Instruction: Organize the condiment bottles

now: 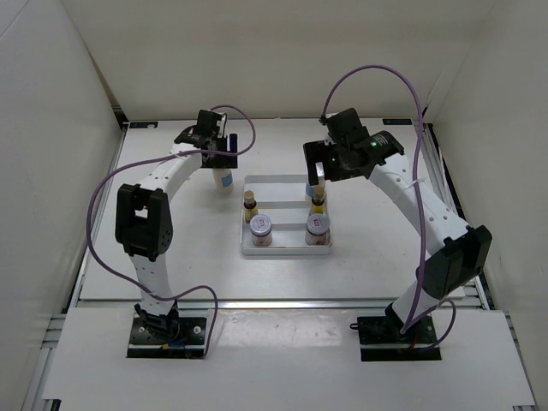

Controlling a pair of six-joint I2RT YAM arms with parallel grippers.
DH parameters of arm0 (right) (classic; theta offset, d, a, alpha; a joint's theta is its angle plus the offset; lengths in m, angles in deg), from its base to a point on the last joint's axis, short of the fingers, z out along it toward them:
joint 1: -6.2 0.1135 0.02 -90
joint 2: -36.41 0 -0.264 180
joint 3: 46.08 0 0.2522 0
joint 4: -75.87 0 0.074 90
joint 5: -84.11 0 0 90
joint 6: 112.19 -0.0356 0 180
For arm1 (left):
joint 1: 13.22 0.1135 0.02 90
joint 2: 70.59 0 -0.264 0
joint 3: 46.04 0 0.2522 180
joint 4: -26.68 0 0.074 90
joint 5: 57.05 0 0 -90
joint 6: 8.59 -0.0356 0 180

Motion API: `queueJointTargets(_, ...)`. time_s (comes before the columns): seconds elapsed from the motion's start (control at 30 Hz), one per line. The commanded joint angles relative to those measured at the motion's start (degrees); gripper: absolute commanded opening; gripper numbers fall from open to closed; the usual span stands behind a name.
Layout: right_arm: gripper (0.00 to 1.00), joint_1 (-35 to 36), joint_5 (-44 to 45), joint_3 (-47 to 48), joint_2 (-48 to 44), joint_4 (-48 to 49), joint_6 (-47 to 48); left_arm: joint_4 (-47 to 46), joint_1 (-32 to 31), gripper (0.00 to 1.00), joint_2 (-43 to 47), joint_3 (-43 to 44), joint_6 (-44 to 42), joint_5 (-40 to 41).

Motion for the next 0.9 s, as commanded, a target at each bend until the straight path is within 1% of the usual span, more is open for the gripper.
queueJointTargets(0.0, 0.99, -0.1, -0.7, -0.2, -2.5, 0.3, -0.5, -0.7, 0.4, 0.86, 1.0, 1.5, 0.0, -1.8)
queueJointTargets(0.07, 0.99, -0.1, -0.7, -0.2, -3.0, 0.3, -0.5, -0.7, 1.0, 0.79, 1.0, 1.5, 0.5, -1.8)
queueJointTargets(0.1, 0.99, -0.1, -0.7, -0.2, -3.0, 0.3, -0.5, -0.7, 1.0, 0.72, 1.0, 1.5, 0.5, -2.3)
queueJointTargets(0.13, 0.99, -0.1, -0.7, -0.2, -3.0, 0.3, -0.5, -0.7, 1.0, 0.69, 1.6, 1.5, 0.5, -2.3)
queueJointTargets(0.2, 0.99, -0.1, -0.7, -0.7, -3.6, 0.3, -0.5, -0.7, 1.6, 0.64, 2.3, 2.1, 0.5, -2.3)
queueJointTargets(0.23, 0.99, -0.1, -0.7, -0.8, -3.7, 0.3, -0.5, -0.7, 1.6, 0.61, 3.1, 2.1, 0.5, -2.3)
queueJointTargets(0.27, 0.99, -0.1, -0.7, -0.8, -3.7, 0.3, -0.5, -0.7, 1.6, 0.6, 4.2, 2.8, 0.5, -2.3)
queueJointTargets(0.33, 0.99, -0.1, -0.7, -0.8, -3.7, 0.3, -0.5, -0.7, 1.6, 0.56, 5.5, 3.4, 0.5, -2.3)
queueJointTargets(0.4, 0.99, -0.1, -0.7, -1.3, -3.7, 0.3, -1.1, -0.1, 1.6, 0.56, 7.2, 4.8, 0.5, -2.3)
queueJointTargets(0.53, 0.99, -0.1, -1.7, -1.8, -4.2, 1.4, -1.7, 0.5, 0.5, 0.53, 8.7, 7.2, -0.5, -5.5)
queueJointTargets(0.63, 0.99, -0.1, -2.4, -2.9, -4.7, 1.4, -1.7, 0.5, -2.0, 0.52, 9.2, 8.4, -1.3, -7.8)
queueJointTargets(0.73, 0.99, -0.1, -2.4, -3.4, -5.2, 1.4, -1.7, 0.5, -2.6, 0.52, 9.7, 8.4, -1.3, -9.8)
queueJointTargets(0.87, 0.99, -0.1, -3.0, -3.9, -5.8, 1.9, -1.7, 0.5, -3.8, 0.52, 9.7, 5.2, -0.5, -11.1)
